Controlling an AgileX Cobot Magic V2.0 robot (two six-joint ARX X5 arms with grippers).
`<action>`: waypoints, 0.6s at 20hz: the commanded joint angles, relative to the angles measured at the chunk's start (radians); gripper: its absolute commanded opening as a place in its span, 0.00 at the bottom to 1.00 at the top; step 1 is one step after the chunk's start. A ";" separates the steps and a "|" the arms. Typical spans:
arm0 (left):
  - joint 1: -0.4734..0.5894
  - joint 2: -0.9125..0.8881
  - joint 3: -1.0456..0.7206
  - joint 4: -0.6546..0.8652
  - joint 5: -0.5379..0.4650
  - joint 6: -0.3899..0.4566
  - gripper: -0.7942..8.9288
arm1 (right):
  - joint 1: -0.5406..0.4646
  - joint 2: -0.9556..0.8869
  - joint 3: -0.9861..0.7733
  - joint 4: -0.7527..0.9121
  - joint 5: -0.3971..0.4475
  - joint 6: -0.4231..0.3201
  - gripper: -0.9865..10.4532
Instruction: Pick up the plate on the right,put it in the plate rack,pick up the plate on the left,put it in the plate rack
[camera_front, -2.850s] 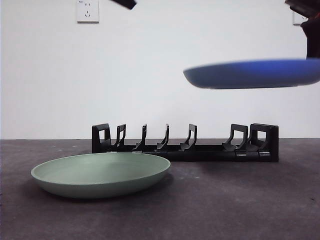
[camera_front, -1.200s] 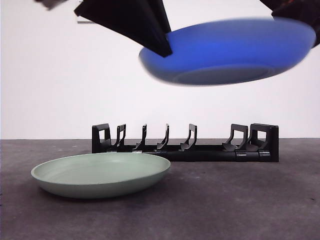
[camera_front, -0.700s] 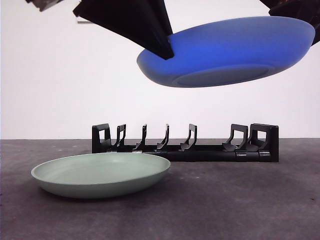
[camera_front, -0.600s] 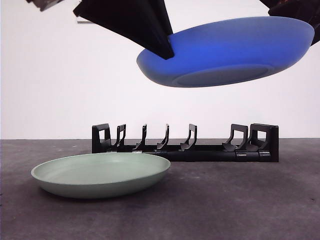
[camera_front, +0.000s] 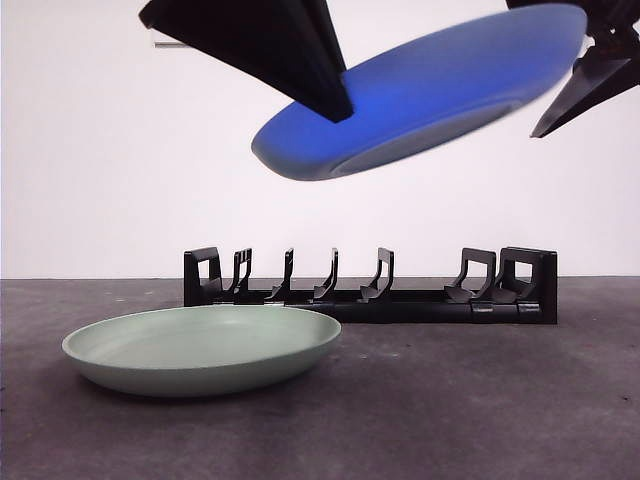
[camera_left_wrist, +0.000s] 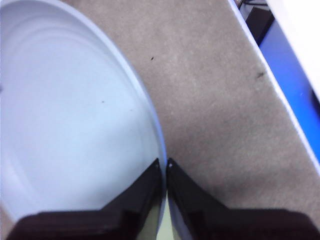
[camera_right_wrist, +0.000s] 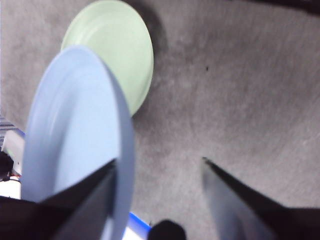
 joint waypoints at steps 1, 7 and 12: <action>0.002 -0.001 0.002 0.007 0.031 -0.076 0.07 | -0.002 -0.027 0.058 0.032 0.002 0.008 0.42; 0.107 -0.001 0.002 0.096 0.236 -0.292 0.07 | -0.001 -0.239 0.145 0.259 0.301 0.108 0.42; 0.298 -0.001 0.002 0.411 0.434 -0.594 0.07 | -0.001 -0.371 0.141 0.171 0.370 0.100 0.42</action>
